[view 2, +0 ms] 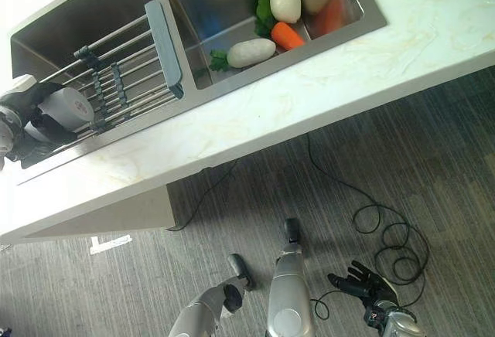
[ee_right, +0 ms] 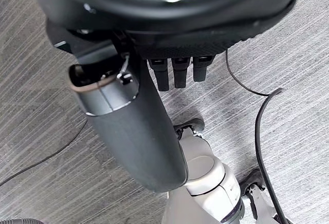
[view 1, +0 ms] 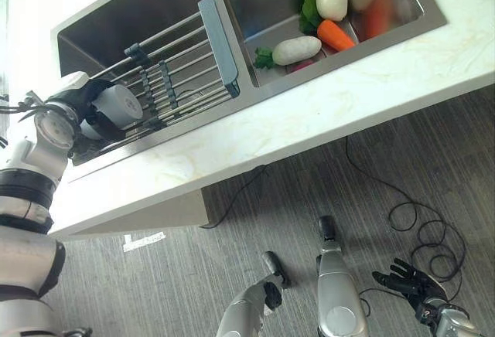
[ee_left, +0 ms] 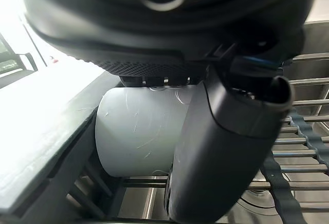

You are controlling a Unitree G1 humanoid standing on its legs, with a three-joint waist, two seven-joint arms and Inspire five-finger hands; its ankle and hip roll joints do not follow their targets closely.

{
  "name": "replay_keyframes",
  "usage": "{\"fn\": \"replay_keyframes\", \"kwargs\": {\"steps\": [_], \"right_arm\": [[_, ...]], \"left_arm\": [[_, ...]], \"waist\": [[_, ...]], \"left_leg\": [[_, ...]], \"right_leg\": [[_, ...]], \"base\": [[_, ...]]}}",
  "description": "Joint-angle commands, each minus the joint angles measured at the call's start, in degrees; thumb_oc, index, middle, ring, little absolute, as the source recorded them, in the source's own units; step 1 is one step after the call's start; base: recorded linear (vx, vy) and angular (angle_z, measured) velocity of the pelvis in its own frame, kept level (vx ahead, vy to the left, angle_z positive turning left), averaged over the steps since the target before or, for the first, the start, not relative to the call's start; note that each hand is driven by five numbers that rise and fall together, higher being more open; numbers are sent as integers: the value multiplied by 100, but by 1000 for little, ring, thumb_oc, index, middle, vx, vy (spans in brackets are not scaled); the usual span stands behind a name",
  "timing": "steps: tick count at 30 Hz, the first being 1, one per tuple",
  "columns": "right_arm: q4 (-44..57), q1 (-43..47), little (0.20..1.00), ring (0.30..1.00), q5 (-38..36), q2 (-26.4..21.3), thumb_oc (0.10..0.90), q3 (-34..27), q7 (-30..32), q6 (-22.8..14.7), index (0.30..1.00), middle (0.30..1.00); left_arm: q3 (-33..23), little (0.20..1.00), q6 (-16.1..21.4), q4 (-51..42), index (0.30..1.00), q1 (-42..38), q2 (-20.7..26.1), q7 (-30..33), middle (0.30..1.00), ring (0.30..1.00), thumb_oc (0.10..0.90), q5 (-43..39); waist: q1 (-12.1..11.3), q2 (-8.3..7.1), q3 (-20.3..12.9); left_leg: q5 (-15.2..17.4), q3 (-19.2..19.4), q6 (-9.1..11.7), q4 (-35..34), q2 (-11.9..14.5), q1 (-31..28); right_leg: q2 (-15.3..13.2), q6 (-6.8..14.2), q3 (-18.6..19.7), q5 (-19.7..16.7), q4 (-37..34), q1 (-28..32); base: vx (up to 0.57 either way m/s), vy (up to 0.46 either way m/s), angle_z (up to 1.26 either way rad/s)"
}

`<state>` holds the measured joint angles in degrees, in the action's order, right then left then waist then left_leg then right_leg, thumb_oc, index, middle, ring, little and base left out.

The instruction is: Place the dishes in the dishwasher.

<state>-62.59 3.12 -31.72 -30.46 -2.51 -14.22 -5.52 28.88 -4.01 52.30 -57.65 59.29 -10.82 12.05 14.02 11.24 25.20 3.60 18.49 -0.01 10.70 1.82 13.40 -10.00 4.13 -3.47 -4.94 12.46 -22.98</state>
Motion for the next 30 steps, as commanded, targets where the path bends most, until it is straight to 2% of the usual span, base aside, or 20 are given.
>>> {"fn": "replay_keyframes", "kwargs": {"steps": [1,2,3,7,15,22,27,30], "right_arm": [[268,-253,900,900,-106,-13,800,-15,37,20,900,900],[279,-242,900,900,-105,-14,800,-18,50,31,900,900],[303,-231,900,900,-130,-7,800,-16,76,57,900,900],[320,-202,900,900,-144,-50,800,-31,68,68,900,900],[393,-183,900,900,-155,-127,800,-11,106,108,900,900],[263,-209,900,900,-147,-88,800,-80,58,27,900,900],[133,-306,900,900,-126,68,800,-54,77,-102,900,900],[14,-401,900,900,-148,211,800,8,128,-155,900,900]], "left_arm": [[-496,900,-729,759,900,207,860,61,900,900,800,502],[-479,900,-741,760,900,214,851,23,900,900,800,524],[-436,300,-738,766,300,209,856,-104,300,300,400,698],[-298,300,-914,884,300,197,908,-484,300,300,400,994],[-68,300,-441,1095,300,289,1042,-911,300,300,400,1478],[-198,300,145,719,300,355,1213,263,300,300,400,1029],[-361,300,387,150,300,151,1277,1275,300,300,400,1039],[-324,300,630,-348,300,-167,1396,2318,300,300,400,813]], "waist": [[-163,-216,-212],[-166,-212,-204],[-177,-216,-195],[-177,-179,-193],[-159,-131,-204],[-226,-152,-285],[-275,-212,-440],[-338,-279,-647]], "left_leg": [[444,-450,352,649,10,531],[442,-453,351,649,7,538],[436,-449,350,649,8,549],[423,-447,362,649,-2,565],[420,-425,380,649,-5,552],[460,-426,371,649,17,494],[485,-418,366,649,77,411],[536,-378,372,649,158,294]], "right_leg": [[-255,591,-46,916,473,33],[-261,594,-51,912,473,28],[-271,602,-71,903,473,24],[-290,615,-87,893,473,13],[-309,628,-95,882,473,11],[-311,621,-177,918,473,83],[-288,604,-250,963,473,196],[-267,589,-364,1039,473,353]], "base": [[-39,19,3],[-54,3,1],[-44,-2,1],[-27,11,2],[0,0,0],[-16,-8,1],[-5,-49,14],[16,-101,11]]}}
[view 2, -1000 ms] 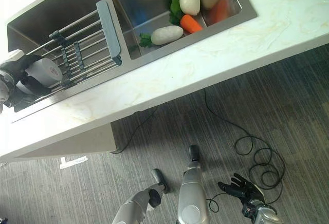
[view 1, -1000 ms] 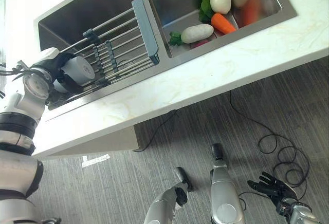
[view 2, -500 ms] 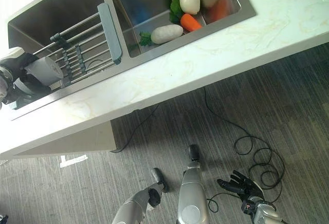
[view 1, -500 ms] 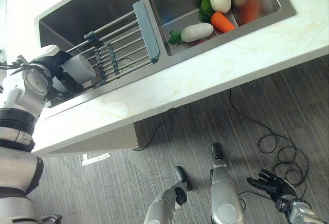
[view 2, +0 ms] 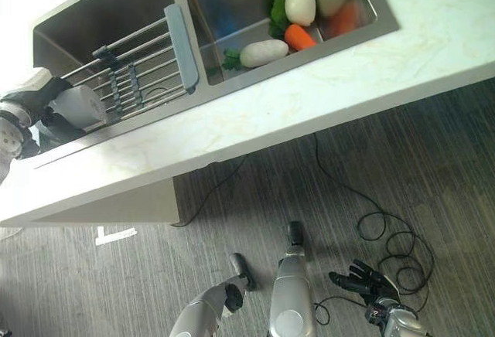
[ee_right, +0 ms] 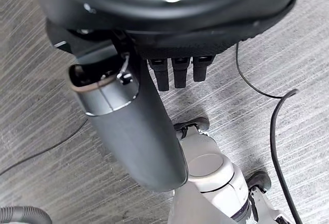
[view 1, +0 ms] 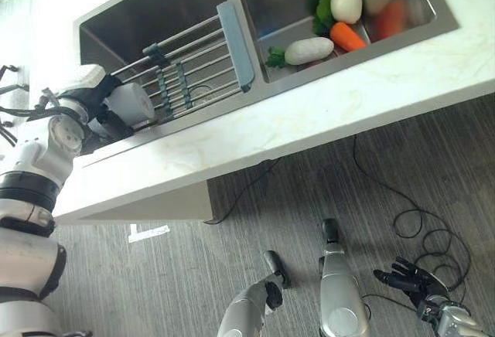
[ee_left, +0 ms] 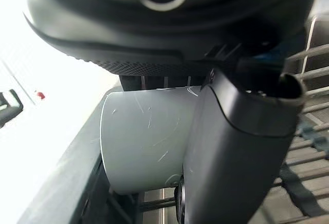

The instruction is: Place the dishes in the dishwasher.

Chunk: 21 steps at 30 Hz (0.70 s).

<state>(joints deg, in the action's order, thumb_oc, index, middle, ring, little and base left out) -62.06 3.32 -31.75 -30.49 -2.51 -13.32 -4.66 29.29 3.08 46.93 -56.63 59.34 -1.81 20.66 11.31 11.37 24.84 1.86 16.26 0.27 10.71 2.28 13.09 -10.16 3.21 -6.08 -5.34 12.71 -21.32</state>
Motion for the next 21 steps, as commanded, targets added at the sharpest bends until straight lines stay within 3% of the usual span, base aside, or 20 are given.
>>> {"fn": "replay_keyframes", "kwargs": {"steps": [1,3,9,12,21], "right_arm": [[-94,-481,900,900,-153,271,800,6,28,-258,900,900],[-126,-545,900,900,-175,348,800,-18,-2,-267,900,900],[-406,-779,900,900,-91,576,800,-185,-51,-221,900,900],[-690,-917,900,900,116,673,800,-368,-58,-200,900,900],[-1111,-986,900,900,555,825,800,-613,-177,-153,900,900]], "left_arm": [[-315,300,113,-68,300,-382,1451,1566,300,300,400,-244],[-312,300,200,-376,300,-399,1505,1752,300,300,400,-357],[-814,300,196,-1003,300,-244,1857,3079,300,300,400,-258],[-1428,300,312,-1157,300,278,2148,3365,300,300,400,-295],[-2703,300,641,-1993,300,1547,2206,3770,300,300,400,-469]], "waist": [[-106,-328,-701],[-154,-355,-815],[-292,-430,-1374],[-407,-436,-1717],[-663,-584,-1968]], "left_leg": [[733,-133,356,647,156,257],[757,-132,363,647,191,168],[893,-81,381,647,287,-241],[1053,-87,364,647,300,-524],[1203,-279,327,647,323,-700]], "right_leg": [[-250,683,-161,1119,448,276],[-246,676,-232,1160,448,392],[-266,706,-413,1322,448,878],[-289,741,-495,1427,448,1189],[-245,750,-649,1549,448,1465]], "base": [[21,-86,22],[26,-96,29],[76,-64,11],[164,-27,9],[-20,-34,6]]}}
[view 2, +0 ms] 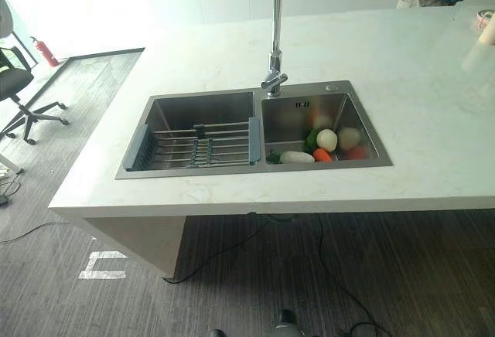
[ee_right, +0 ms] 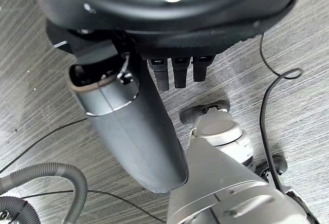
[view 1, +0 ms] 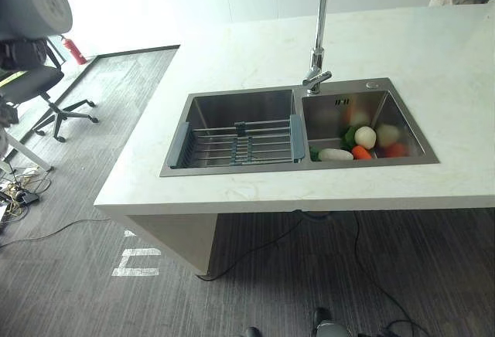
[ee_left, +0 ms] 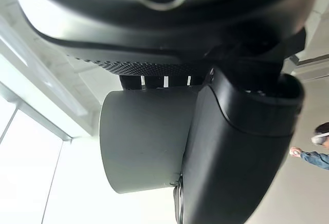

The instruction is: Place the dishes in the dishwasher.

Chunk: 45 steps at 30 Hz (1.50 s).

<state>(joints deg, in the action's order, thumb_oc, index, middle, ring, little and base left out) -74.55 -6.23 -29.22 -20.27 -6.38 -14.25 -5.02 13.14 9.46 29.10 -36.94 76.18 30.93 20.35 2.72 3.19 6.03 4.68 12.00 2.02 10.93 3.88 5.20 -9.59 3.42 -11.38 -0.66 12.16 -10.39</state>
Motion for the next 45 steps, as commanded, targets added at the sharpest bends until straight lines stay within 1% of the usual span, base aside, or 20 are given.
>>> {"fn": "replay_keyframes", "kwargs": {"steps": [1,2,5,10,12,13,15,17,19,21,23,24,26,27,28,29,31,32,37,45], "right_arm": [[134,-33,900,900,392,-153,800,-230,-103,-94,900,900],[162,-29,900,900,557,-105,800,-182,-145,-79,900,900],[281,6,900,900,1090,-6,800,77,-245,-10,900,900],[544,103,900,900,1598,174,800,648,-779,-79,900,900],[697,246,900,900,1733,217,800,1206,-937,-147,900,900],[703,251,900,900,1731,209,800,1215,-924,-151,900,900],[708,356,900,900,1750,159,800,1340,-826,-159,900,900],[739,372,900,900,1587,129,800,1294,-734,-181,900,900],[815,366,900,900,1232,124,800,1141,-590,-170,900,900],[964,383,900,900,925,166,800,937,-416,-120,900,900],[998,402,900,900,823,169,800,803,-372,-103,900,900],[1063,423,900,900,743,259,800,624,-250,-32,900,900],[1099,454,900,900,884,314,800,600,-143,-9,900,900],[1148,434,900,900,1058,377,800,577,18,31,900,900],[1148,423,900,900,1034,389,800,564,41,60,900,900],[1038,405,900,900,938,400,800,508,83,151,900,900],[837,389,900,900,923,382,800,499,52,73,900,900],[566,378,900,900,952,350,800,481,-5,-100,900,900],[314,419,900,900,1086,293,800,440,-90,-120,900,900],[461,599,900,900,980,242,800,727,-201,-47,900,900]], "left_arm": [[-1430,300,8,-461,300,-48,377,521,300,300,400,-416],[-2110,300,-79,-960,300,717,72,534,300,300,400,-395],[-3068,300,-60,-1608,300,1947,-694,603,300,300,400,-481],[-3512,300,148,-2085,300,2887,-1717,679,300,300,400,-791],[-3375,300,580,-2337,300,3200,-2655,715,300,300,400,-1059],[-3365,300,600,-2341,300,3200,-2689,710,300,300,400,-1061],[-3243,300,1043,-2449,300,3267,-3166,347,300,300,400,-1505],[-3050,300,1312,-2511,300,3271,-3631,-49,300,300,400,-1959],[-2735,300,1654,-2436,300,3191,-4029,-567,300,300,400,-2316],[-2453,300,1901,-2459,300,3195,-4285,-828,300,300,400,-2330],[-2310,300,2028,-2439,300,3264,-4364,-959,300,300,400,-2448],[-2161,300,2056,-2517,300,3294,-4473,-1204,300,300,400,-2643],[-2083,300,2126,-2593,300,3296,-4526,-1295,300,300,400,-2579],[-1936,300,2091,-2757,300,3268,-4518,-1334,300,300,400,-2408],[-1891,300,2073,-2772,300,3251,-4506,-1339,300,300,400,-2426],[-1645,300,2145,-2715,300,3121,-4449,-1381,300,300,400,-2456],[-1410,300,2341,-2643,300,2950,-4434,-1447,300,300,400,-2435],[-1152,300,2327,-2610,300,2708,-4421,-1424,300,300,400,-2393],[-876,300,2217,-2578,300,2605,-4449,-1554,300,300,400,-2289],[-1124,300,1719,-3170,300,2998,-4428,-1946,300,300,400,-2578]], "waist": [[110,180,-109],[14,124,-126],[-164,43,-124],[-427,-32,-78],[-652,-26,105],[-649,-18,108],[-802,0,196],[-774,-62,200],[-639,-264,246],[-560,-320,254],[-559,-251,234],[-628,-160,237],[-655,-94,224],[-670,-16,241],[-655,2,259],[-532,-14,373],[-370,-55,455],[-175,-82,503],[-139,-287,440],[-519,-292,291]], "left_leg": [[926,91,144,626,168,75],[933,-2,132,626,170,52],[928,-197,121,626,165,28],[840,-498,173,626,170,43],[478,-496,391,626,334,271],[461,-517,400,626,335,294],[319,-515,461,626,361,470],[466,-87,414,626,272,263],[622,757,134,626,150,-140],[887,1069,-54,626,64,-370],[984,920,-85,626,5,-392],[1129,545,-151,626,-147,-396],[1175,466,-175,626,-142,-377],[1208,394,-304,626,-146,-355],[1226,350,-348,626,-157,-367],[1303,77,-526,626,-310,-387],[1169,-194,-571,626,-366,-270],[1139,-712,-571,626,-482,-206],[1237,-1387,-538,626,-833,-170],[1093,-1403,-298,626,-670,-1]], "right_leg": [[-296,720,-157,1100,503,413],[-276,693,-193,1134,503,468],[-217,605,-279,1223,503,575],[-115,460,-389,1324,503,670],[-42,334,-724,1408,503,834],[-40,329,-747,1412,503,838],[-74,297,-1001,1461,503,898],[-226,329,-1343,1526,503,1007],[-503,332,-1769,1349,503,1075],[-573,341,-2061,1152,503,1065],[-482,325,-2161,1077,503,1047],[-361,345,-2179,963,503,993],[-303,315,-2224,969,503,1053],[-200,343,-2257,544,503,1196],[-200,372,-2210,380,611,1185],[-283,511,-1596,125,1404,780],[78,412,-1074,179,1197,595],[380,407,-362,385,503,670],[233,620,615,554,503,114],[189,501,244,1037,503,382]], "base": [[-62,-92,19],[-71,-108,22],[-56,-108,21],[-49,-99,26],[-171,-99,79],[-199,-11,114],[-220,35,108],[-164,42,132],[-213,92,219],[-204,209,194],[-55,285,176],[17,334,118],[40,326,81],[73,297,65],[84,352,72],[25,147,86],[-96,-58,159],[-104,-166,211],[39,-190,169],[9,-164,56]]}}
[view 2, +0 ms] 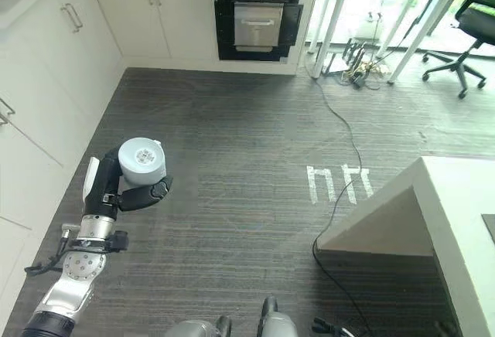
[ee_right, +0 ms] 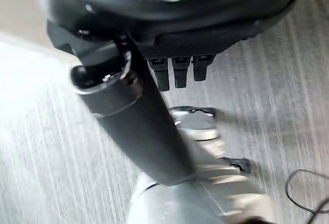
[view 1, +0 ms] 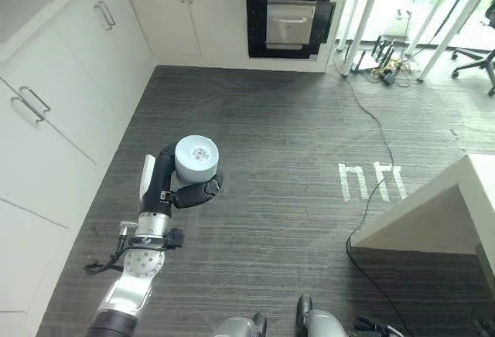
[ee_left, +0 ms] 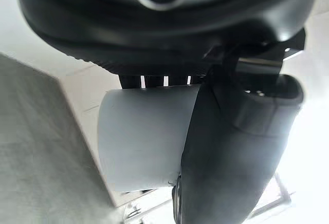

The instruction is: Place the dishes in the dishwasher.

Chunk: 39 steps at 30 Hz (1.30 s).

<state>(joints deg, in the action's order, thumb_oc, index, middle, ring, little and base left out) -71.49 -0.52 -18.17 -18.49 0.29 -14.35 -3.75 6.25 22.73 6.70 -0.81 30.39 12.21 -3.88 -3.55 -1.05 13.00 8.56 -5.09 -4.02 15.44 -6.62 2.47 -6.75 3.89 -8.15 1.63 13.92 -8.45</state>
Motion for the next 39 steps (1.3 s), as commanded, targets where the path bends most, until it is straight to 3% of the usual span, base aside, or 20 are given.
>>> {"fn": "replay_keyframes", "kwargs": {"steps": [1,5,9,11,18,22,35,36,39], "right_arm": [[162,61,900,900,-104,39,800,98,-190,-121,900,900],[58,135,900,900,-183,-30,800,150,-194,-158,900,900],[-40,47,900,900,-466,-49,800,-4,-140,-199,900,900],[-64,27,900,900,-504,-58,800,-50,-137,-162,900,900],[-210,-135,900,900,-302,4,800,-133,-483,-222,900,900],[-122,-185,900,900,-225,59,800,-16,-563,-357,900,900],[-213,-167,900,900,-154,58,800,-23,-571,-122,900,900],[910,32,900,900,-625,93,800,680,-591,-87,900,900],[800,35,900,900,-674,88,800,625,-508,-245,900,900]], "left_arm": [[-480,300,317,-999,300,-578,177,-122,300,300,400,-158],[-612,300,216,-1110,300,-526,323,-243,300,300,400,-217],[-561,300,250,-1145,300,-606,407,-392,300,300,400,-332],[-496,300,245,-1133,300,-671,395,-403,300,300,400,-304],[-303,300,-13,-1148,300,-865,380,-418,300,300,400,-129],[-278,300,45,-1066,300,-876,401,-470,300,300,400,-170],[-238,300,25,-1033,300,-800,421,-536,300,300,400,-96],[-173,300,-714,-949,300,-1530,-497,-507,300,300,400,-1744],[-139,300,-724,-955,300,-1518,-479,-447,300,300,400,-1730]], "waist": [[68,147,-419],[21,231,-448],[204,276,-485],[255,286,-486],[412,286,-531],[436,280,-537],[386,275,-596],[760,357,-722],[774,367,-729]], "left_leg": [[681,323,351,175,425,296],[608,532,463,175,624,351],[553,1094,586,175,978,367],[533,1152,609,175,1025,363],[609,1189,574,175,983,253],[630,1116,530,175,908,267],[662,1102,492,175,853,227],[495,1461,621,175,1014,162],[525,1454,603,175,1001,143]], "right_leg": [[-102,446,-135,856,326,209],[-114,391,-358,963,326,270],[-222,385,-641,985,326,340],[-232,381,-657,978,326,361],[-244,427,-512,981,326,446],[-183,418,-385,1000,326,444],[-159,424,-350,1034,326,508],[190,56,-356,1269,326,637],[207,63,-332,1272,326,642]], "base": [[12,-153,29],[-13,-121,6],[-18,-19,24],[-4,27,34],[60,27,5],[15,4,-2],[0,0,0],[0,0,0],[14,10,-5]]}}
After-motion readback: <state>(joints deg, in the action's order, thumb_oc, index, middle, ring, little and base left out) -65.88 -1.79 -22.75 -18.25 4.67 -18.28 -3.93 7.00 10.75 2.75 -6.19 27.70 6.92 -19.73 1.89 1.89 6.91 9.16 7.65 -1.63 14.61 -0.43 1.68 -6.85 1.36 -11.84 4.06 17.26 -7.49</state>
